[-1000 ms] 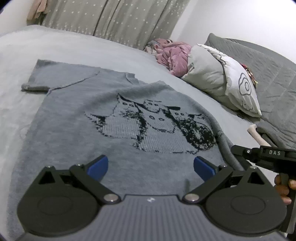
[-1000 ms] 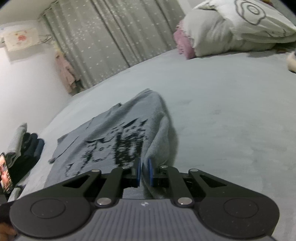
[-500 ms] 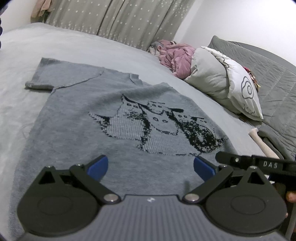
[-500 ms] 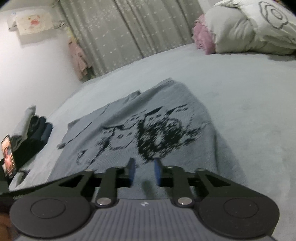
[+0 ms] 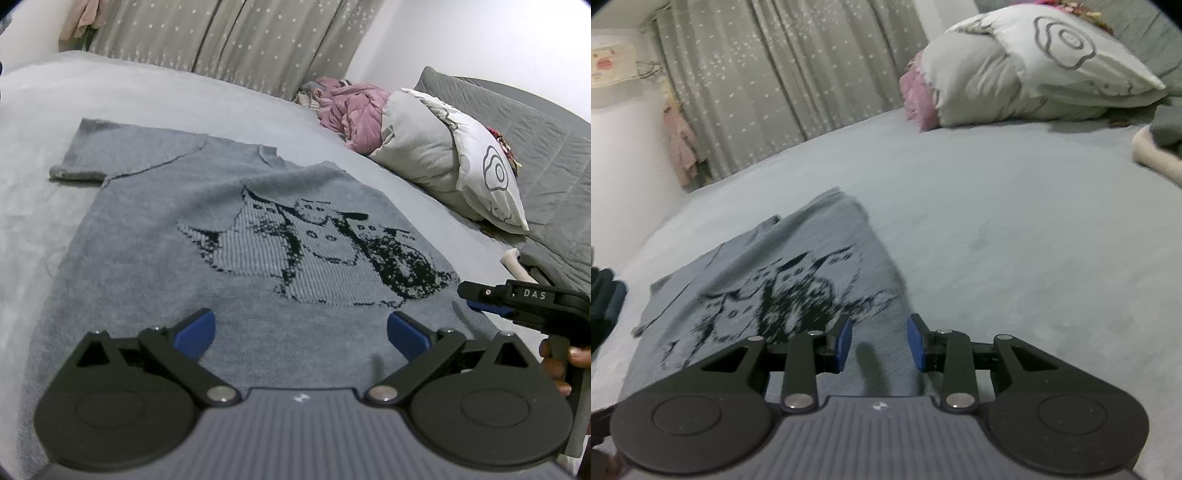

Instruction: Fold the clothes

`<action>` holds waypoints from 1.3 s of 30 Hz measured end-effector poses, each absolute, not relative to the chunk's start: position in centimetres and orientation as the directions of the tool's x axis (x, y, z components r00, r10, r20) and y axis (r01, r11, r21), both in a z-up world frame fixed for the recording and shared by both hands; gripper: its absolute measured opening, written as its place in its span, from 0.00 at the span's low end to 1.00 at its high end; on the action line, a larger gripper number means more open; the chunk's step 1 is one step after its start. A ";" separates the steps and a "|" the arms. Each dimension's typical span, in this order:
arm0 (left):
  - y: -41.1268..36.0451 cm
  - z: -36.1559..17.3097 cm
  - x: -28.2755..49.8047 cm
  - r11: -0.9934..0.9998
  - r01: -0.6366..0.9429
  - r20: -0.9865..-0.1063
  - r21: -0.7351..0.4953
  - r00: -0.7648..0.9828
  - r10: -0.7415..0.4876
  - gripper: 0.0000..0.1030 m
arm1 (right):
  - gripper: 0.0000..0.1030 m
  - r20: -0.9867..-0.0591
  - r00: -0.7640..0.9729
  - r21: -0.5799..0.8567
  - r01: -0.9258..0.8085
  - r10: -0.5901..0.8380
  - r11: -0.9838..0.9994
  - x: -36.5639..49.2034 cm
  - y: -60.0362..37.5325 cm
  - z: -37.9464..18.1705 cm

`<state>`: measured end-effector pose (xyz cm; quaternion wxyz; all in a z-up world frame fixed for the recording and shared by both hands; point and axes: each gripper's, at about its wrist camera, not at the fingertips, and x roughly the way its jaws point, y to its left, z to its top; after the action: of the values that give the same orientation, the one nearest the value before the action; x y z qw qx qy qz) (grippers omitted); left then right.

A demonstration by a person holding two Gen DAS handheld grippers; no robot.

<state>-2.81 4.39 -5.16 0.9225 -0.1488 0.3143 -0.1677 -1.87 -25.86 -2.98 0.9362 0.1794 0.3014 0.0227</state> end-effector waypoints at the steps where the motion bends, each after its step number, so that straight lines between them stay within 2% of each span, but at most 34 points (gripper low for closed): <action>1: 4.5 -5.1 -2.8 0.900 0.210 -0.528 -0.383 0.750 -0.399 0.97 | 0.39 -0.560 0.814 0.354 0.070 0.151 0.933 -1.5 -26.0 -3.1; 5: 5.2 -5.0 -2.5 0.912 0.160 -0.529 -0.379 0.770 -0.355 0.97 | 0.39 -0.590 0.787 0.380 0.075 0.180 0.922 0.3 -25.9 -4.0; 8: 6.1 -5.1 -2.3 0.910 0.117 -0.530 -0.398 0.780 -0.332 0.97 | 0.11 -0.570 0.800 0.358 0.035 0.189 0.933 0.9 -24.7 -3.7; 14: 7.8 -4.9 -1.7 0.903 0.045 -0.533 -0.427 0.794 -0.292 0.97 | 0.03 -0.533 0.799 0.251 -0.165 0.279 0.954 1.1 -18.7 -2.1; 20: 8.8 -5.0 -1.4 0.892 0.009 -0.539 -0.452 0.794 -0.281 0.97 | 0.04 -0.583 0.736 0.144 -0.324 0.345 0.935 1.7 -13.4 -1.9; 22: 8.6 -5.0 -1.4 0.898 0.013 -0.542 -0.439 0.794 -0.277 0.97 | 0.12 -0.576 0.763 0.104 -0.289 0.294 0.952 1.9 -13.5 -1.6; 23: 8.5 -5.0 -1.4 0.903 0.017 -0.543 -0.430 0.794 -0.273 0.97 | 0.26 -0.567 0.778 0.093 -0.263 0.268 0.960 2.1 -13.7 -1.4; 24: 8.4 -5.0 -1.5 0.907 0.020 -0.545 -0.421 0.794 -0.270 0.97 | 0.35 -0.557 0.796 0.091 -0.224 0.236 0.970 2.5 -14.4 -1.2; 28: 8.0 -5.2 -1.5 0.919 0.029 -0.550 -0.393 0.793 -0.260 0.98 | 0.35 -0.551 0.824 0.121 -0.075 0.130 0.990 4.5 -17.7 -0.9; 33: 7.9 -5.3 -1.4 0.921 0.030 -0.552 -0.389 0.793 -0.259 0.98 | 0.48 -0.586 0.809 0.156 0.050 0.052 0.987 5.3 -21.1 -1.7; 37: 7.8 -5.4 -1.4 0.924 0.033 -0.553 -0.381 0.792 -0.257 0.99 | 0.49 -0.633 0.768 0.267 0.094 0.101 0.959 5.7 -22.8 -3.7; 38: 7.8 -5.4 -1.3 0.925 0.034 -0.554 -0.379 0.792 -0.256 0.99 | 0.45 -0.631 0.767 0.292 0.094 0.118 0.952 5.7 -23.0 -4.1; 39: 7.7 -5.4 -1.4 0.925 0.034 -0.554 -0.379 0.792 -0.256 0.99 | 0.34 -0.629 0.766 0.317 0.094 0.135 0.944 5.8 -23.2 -4.4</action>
<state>-1.35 7.73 -5.42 0.9299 -0.1774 0.3128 -0.0781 5.78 -23.19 -4.41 0.9245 0.1675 0.3422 0.0113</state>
